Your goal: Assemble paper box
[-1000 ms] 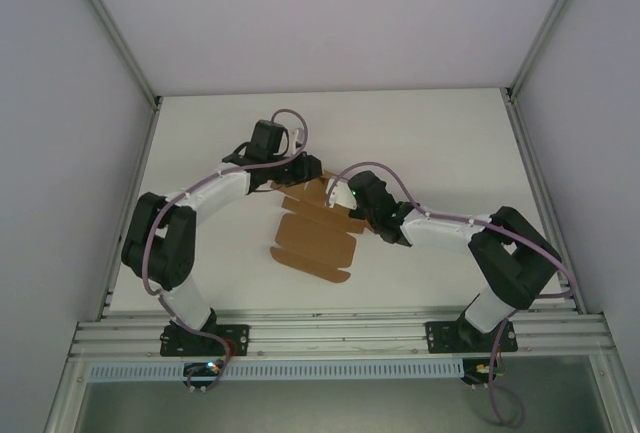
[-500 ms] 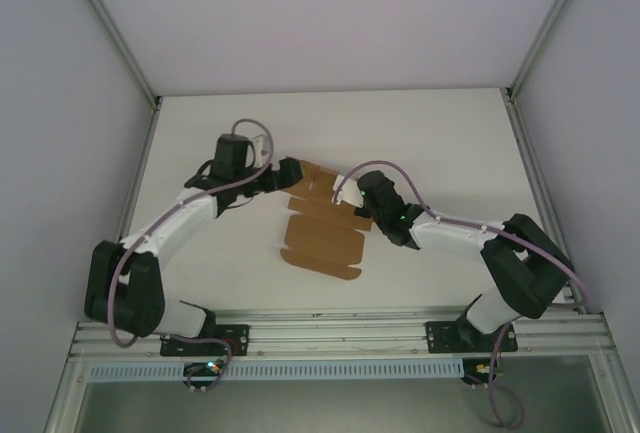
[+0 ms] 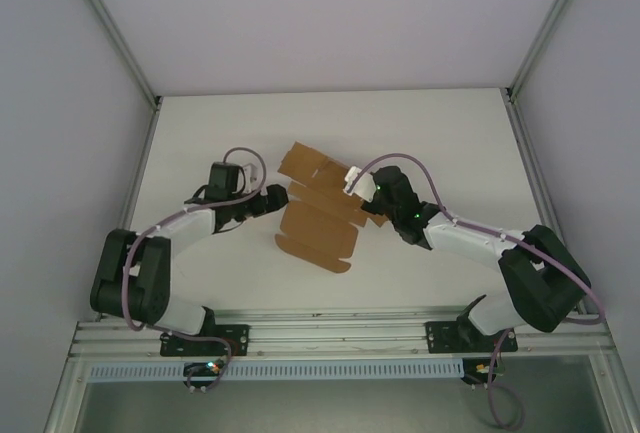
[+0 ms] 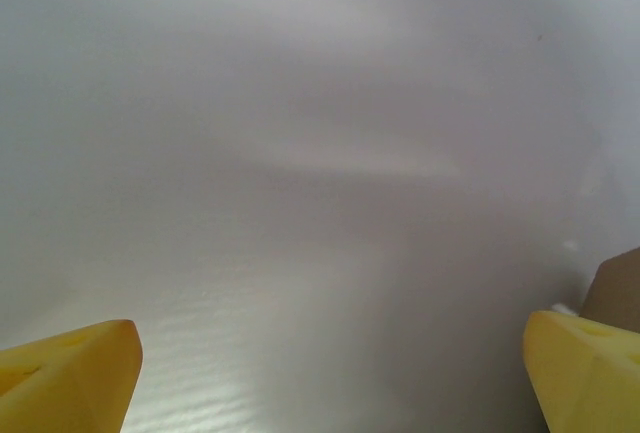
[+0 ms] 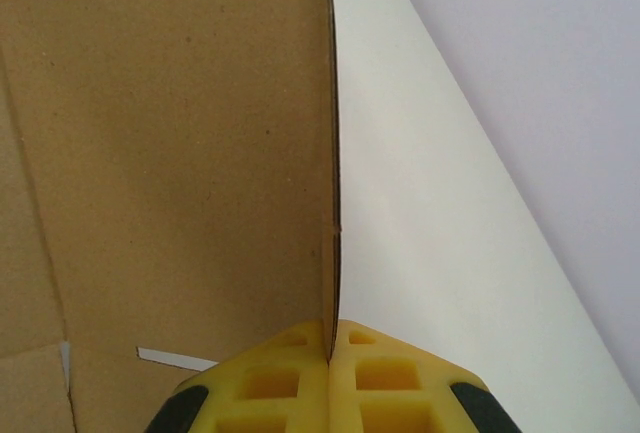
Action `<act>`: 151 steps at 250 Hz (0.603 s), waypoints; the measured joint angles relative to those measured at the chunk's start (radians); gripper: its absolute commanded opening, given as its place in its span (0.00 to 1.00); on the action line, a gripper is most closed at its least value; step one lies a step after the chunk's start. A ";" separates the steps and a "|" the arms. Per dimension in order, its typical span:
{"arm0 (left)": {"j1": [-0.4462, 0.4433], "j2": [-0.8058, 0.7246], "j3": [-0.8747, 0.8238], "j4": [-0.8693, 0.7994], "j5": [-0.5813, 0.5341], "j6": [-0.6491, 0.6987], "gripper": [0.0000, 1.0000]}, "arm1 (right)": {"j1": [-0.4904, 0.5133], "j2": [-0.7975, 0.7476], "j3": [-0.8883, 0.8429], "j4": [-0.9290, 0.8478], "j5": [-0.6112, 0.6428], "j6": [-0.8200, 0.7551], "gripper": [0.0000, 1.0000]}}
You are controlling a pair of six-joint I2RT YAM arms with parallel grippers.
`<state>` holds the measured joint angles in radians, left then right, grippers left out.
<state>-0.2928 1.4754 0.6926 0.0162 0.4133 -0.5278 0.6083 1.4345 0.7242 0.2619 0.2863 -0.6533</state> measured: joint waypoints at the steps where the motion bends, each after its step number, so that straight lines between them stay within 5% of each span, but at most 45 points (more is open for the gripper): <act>1: 0.000 0.002 -0.001 0.008 0.003 0.000 0.98 | 0.000 0.000 0.000 0.000 -0.001 0.000 0.00; 98: -0.071 0.018 -0.027 0.244 0.130 0.032 0.89 | -0.003 0.000 0.000 0.001 -0.033 0.048 0.00; 151: -0.092 0.101 -0.027 0.323 0.178 0.024 0.60 | -0.004 -0.004 0.000 0.002 -0.065 0.066 0.00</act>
<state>-0.3847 1.5768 0.6651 0.3393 0.5911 -0.5041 0.6044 1.4307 0.7242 0.2634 0.2211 -0.5877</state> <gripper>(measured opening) 0.688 0.042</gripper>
